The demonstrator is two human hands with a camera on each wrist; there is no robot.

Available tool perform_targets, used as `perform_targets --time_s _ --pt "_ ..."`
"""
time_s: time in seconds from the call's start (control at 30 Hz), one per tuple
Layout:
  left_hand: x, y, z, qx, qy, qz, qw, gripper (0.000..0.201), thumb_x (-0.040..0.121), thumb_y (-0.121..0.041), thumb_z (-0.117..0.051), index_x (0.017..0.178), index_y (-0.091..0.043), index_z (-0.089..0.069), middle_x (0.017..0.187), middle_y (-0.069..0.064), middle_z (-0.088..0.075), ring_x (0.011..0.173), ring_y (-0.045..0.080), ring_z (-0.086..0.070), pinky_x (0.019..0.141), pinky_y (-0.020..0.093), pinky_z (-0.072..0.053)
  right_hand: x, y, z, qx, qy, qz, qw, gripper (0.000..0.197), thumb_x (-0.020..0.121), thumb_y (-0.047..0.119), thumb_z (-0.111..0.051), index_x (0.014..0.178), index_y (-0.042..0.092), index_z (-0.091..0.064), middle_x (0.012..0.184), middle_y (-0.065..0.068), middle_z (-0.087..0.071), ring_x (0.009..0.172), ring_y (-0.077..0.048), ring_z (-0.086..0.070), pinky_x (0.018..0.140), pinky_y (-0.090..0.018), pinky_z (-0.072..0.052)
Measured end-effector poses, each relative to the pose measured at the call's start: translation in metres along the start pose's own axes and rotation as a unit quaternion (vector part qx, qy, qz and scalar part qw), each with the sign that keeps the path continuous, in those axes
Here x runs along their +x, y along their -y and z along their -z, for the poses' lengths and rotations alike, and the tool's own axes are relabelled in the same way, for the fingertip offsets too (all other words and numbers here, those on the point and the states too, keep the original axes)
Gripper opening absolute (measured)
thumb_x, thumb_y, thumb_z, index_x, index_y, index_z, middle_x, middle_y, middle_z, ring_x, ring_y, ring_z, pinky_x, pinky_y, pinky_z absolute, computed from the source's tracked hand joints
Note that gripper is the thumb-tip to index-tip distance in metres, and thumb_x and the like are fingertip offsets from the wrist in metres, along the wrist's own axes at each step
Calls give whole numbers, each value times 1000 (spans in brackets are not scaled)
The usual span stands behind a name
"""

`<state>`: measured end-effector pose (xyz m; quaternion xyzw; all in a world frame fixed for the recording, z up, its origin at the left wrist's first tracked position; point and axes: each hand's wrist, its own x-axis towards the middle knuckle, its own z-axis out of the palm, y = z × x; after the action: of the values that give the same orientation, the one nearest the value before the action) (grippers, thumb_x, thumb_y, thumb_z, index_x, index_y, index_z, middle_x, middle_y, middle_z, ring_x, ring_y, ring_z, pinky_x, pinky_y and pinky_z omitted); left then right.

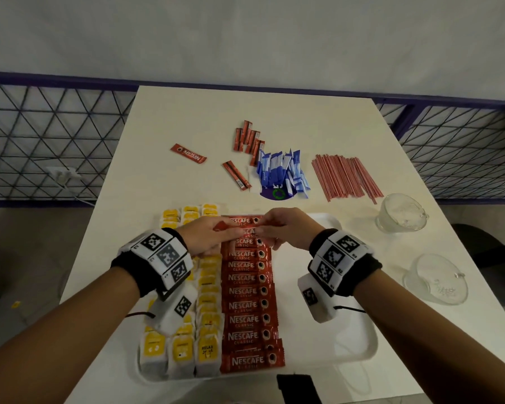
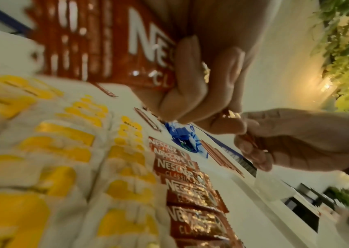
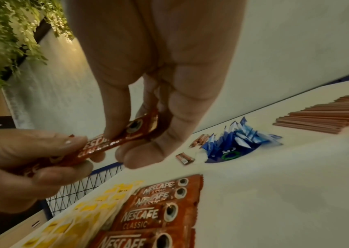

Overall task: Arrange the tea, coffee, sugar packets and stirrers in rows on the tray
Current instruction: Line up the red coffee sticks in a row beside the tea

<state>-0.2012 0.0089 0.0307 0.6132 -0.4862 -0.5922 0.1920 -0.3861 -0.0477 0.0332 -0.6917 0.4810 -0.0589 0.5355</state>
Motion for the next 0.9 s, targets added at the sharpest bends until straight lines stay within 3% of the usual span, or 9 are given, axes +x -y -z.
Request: perform_targets --time_s 0.17,0.2,0.27,0.33,0.4,0.47,0.5,0.63,0.9 --pt "3 7 11 -16 -70 10 997 16 87 -32 -59 91 -18 -61 90 20 -65 30 6 -34 34 17 -27 -2 -5 3 42 10 -30 999 14 88 12 -59 99 4 -60 69 -2 -60 47 -1 -56 52 -12 -50" --pt "3 7 11 -8 -73 12 997 16 87 -34 -60 90 -19 -61 83 19 -65 30 7 -34 35 18 -27 -2 -6 3 45 9 -31 998 16 89 11 -59 102 2 -60 69 -2 -60 45 1 -56 52 -12 -50" --pt "2 7 9 17 -79 23 996 15 86 -35 -60 86 -20 -62 50 1 -57 29 6 -30 35 18 -25 -1 -8 3 40 8 -31 999 15 89 8 -58 103 3 -59 71 -2 -60 46 2 -56 53 -12 -50" --pt "-2 6 5 66 -73 25 995 17 87 -34 -59 88 -18 -64 39 -14 -48 30 2 -33 34 21 -29 -1 -12 4 33 8 -36 999 17 89 5 -57 105 3 -59 72 -2 -61 52 -1 -58 56 -12 -51" --pt "-3 8 2 136 -55 8 989 19 88 -35 -58 95 -19 -66 64 -14 -59 54 0 -52 53 24 -44 -2 -16 4 32 13 -55 998 20 88 4 -59 107 0 -59 73 -4 -62 58 -8 -58 59 -14 -53" --pt "-3 12 -1 210 -49 3 976 25 87 -38 -59 102 -20 -68 93 -9 -61 89 7 -56 76 22 -41 -5 -20 3 34 22 -74 996 17 88 4 -59 104 1 -59 73 -5 -62 57 -9 -59 62 -17 -54" --pt "-1 14 -2 239 -48 5 970 26 87 -39 -59 103 -21 -67 95 -10 -58 92 7 -53 77 20 -39 -6 -22 1 39 24 -82 996 13 88 4 -59 101 3 -59 72 -5 -63 56 -8 -59 62 -18 -54" --pt "5 18 -5 317 -59 -14 947 16 83 -39 -65 94 -28 -60 82 -12 -52 68 1 -46 59 17 -36 -11 -32 -6 78 16 -109 991 9 86 5 -61 93 4 -56 69 -8 -63 44 -5 -57 52 -18 -53" --pt "6 18 -18 475 -37 -20 879 21 86 -44 -60 100 -30 -55 78 -15 -39 76 5 -45 54 18 -33 -10 -47 -21 110 4 -136 984 14 84 5 -64 79 10 -52 58 -3 -63 39 -5 -56 46 -18 -50"
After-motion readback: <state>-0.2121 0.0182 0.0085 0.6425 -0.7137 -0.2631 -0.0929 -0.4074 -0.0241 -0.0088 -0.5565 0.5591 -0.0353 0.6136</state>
